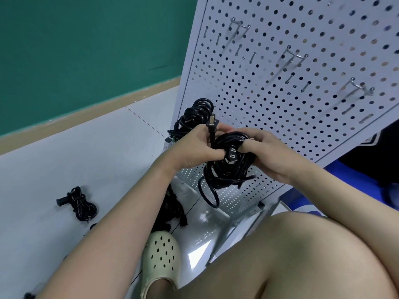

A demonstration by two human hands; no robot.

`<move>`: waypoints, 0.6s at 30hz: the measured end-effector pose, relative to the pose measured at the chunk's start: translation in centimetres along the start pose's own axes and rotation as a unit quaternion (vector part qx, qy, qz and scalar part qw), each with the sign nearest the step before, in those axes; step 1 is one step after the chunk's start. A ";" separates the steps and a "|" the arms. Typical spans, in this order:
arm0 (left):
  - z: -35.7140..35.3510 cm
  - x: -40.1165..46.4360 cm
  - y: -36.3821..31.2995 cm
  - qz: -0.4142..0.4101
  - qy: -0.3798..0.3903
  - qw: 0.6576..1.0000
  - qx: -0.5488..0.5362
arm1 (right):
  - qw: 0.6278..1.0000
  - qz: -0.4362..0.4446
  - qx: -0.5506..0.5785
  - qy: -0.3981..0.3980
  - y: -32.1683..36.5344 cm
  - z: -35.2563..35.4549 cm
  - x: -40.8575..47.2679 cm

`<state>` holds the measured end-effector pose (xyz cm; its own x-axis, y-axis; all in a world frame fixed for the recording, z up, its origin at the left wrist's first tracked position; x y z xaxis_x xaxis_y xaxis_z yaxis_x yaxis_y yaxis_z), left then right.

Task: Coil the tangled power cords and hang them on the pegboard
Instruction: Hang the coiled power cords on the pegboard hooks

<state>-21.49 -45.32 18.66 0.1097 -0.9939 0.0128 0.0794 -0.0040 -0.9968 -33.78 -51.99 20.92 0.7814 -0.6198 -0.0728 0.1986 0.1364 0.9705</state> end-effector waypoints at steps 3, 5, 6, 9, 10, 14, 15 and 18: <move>0.0 0.1 0.2 0.000 -0.005 1.000 -0.004 | 1.000 -0.001 0.008 -0.002 0.0 0.0 0.1; -0.2 0.1 0.2 -0.001 -0.002 1.000 0.000 | 1.000 -0.004 0.019 0.002 0.1 0.0 0.1; -0.3 0.0 0.2 0.001 0.001 1.000 0.002 | 1.000 -0.007 0.027 0.004 0.1 0.0 0.0; -0.4 -0.4 0.1 0.007 0.015 1.000 0.006 | 0.999 -0.019 0.038 0.014 0.1 -0.2 -0.1; -0.4 -0.6 0.0 0.007 0.023 1.000 0.008 | 0.999 -0.021 0.042 0.021 0.1 -0.3 -0.2; -0.4 -0.5 -0.4 0.005 0.037 0.999 0.034 | 0.998 -0.016 0.053 0.026 0.1 -0.7 -0.2; -0.4 -0.4 -0.4 0.003 0.036 0.999 0.035 | 0.998 -0.015 0.056 0.023 0.0 -0.7 -0.2; -0.4 -0.4 -0.2 0.003 0.025 0.999 0.025 | 0.998 -0.012 0.058 0.028 0.1 -0.7 -0.3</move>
<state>-21.94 -44.98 18.83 0.0599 -0.9982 0.0008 0.1281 0.0069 -0.9917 -33.59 -51.21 20.92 0.8090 -0.5781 -0.1065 0.1512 0.0295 0.9881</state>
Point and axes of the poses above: each hand's wrist, its own x-axis towards the middle knuckle, its own z-axis out of the back of the hand, y = z × x, the point moved 8 cm from there along x, towards the middle knuckle, and after that the axes turned 9 degrees about z, right-handed, at the moved point
